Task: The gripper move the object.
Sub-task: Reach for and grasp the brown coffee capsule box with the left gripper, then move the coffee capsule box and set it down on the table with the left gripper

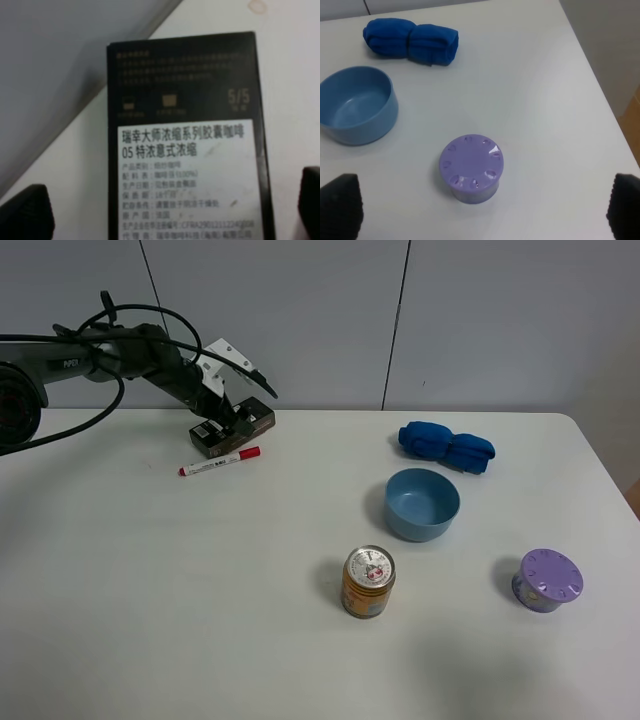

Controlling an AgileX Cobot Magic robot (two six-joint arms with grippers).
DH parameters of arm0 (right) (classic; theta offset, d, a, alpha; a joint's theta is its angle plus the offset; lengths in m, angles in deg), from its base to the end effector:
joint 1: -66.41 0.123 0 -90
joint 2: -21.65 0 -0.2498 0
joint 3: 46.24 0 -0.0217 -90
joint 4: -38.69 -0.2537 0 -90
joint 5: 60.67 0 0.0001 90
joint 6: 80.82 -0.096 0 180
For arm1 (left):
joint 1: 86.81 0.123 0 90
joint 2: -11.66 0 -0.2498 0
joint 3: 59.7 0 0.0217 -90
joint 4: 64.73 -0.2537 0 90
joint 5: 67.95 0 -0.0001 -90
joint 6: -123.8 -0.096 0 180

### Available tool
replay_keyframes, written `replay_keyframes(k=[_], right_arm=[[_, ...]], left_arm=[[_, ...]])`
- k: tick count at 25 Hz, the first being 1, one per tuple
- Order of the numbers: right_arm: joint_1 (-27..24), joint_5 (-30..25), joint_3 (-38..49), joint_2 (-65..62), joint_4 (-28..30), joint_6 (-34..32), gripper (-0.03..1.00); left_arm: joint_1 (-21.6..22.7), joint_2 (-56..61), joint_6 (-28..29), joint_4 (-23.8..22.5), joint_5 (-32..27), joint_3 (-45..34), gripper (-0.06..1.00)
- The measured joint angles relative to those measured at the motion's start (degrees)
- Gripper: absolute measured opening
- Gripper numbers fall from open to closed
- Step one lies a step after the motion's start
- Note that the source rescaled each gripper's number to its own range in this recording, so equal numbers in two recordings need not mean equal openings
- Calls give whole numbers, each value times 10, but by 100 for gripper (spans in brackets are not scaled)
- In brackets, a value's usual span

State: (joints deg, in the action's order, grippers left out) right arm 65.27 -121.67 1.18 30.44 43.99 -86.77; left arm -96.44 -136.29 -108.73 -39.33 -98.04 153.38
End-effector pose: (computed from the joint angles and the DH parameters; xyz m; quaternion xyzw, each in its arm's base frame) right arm 0.0369 -0.0085 0.2766 0.0547 0.8509 -0.0243 0.5219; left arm 0.4974 -0.1054 0.0941 0.3533 0.8733 -0.0437 0.3327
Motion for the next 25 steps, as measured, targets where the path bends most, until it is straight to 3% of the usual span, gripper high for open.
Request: replay_keyframes(k=[14, 15, 16, 18, 19, 25], right_arm=[[0, 0, 0, 0, 0, 0, 100], [0, 0, 0, 0, 0, 0, 100], [0, 0, 0, 0, 0, 0, 100], [0, 0, 0, 0, 0, 0, 100], [0, 0, 0, 0, 0, 0, 100], [0, 0, 0, 0, 0, 0, 100]], left_arm=[[0, -29, -3, 18, 2, 3, 98], [0, -29, -3, 18, 3, 3, 92], [0, -29, -3, 18, 6, 3, 78], [0, -29, -3, 18, 7, 3, 31], [0, -29, -3, 18, 7, 3, 2], [0, -25, -3, 19, 2, 3, 2]])
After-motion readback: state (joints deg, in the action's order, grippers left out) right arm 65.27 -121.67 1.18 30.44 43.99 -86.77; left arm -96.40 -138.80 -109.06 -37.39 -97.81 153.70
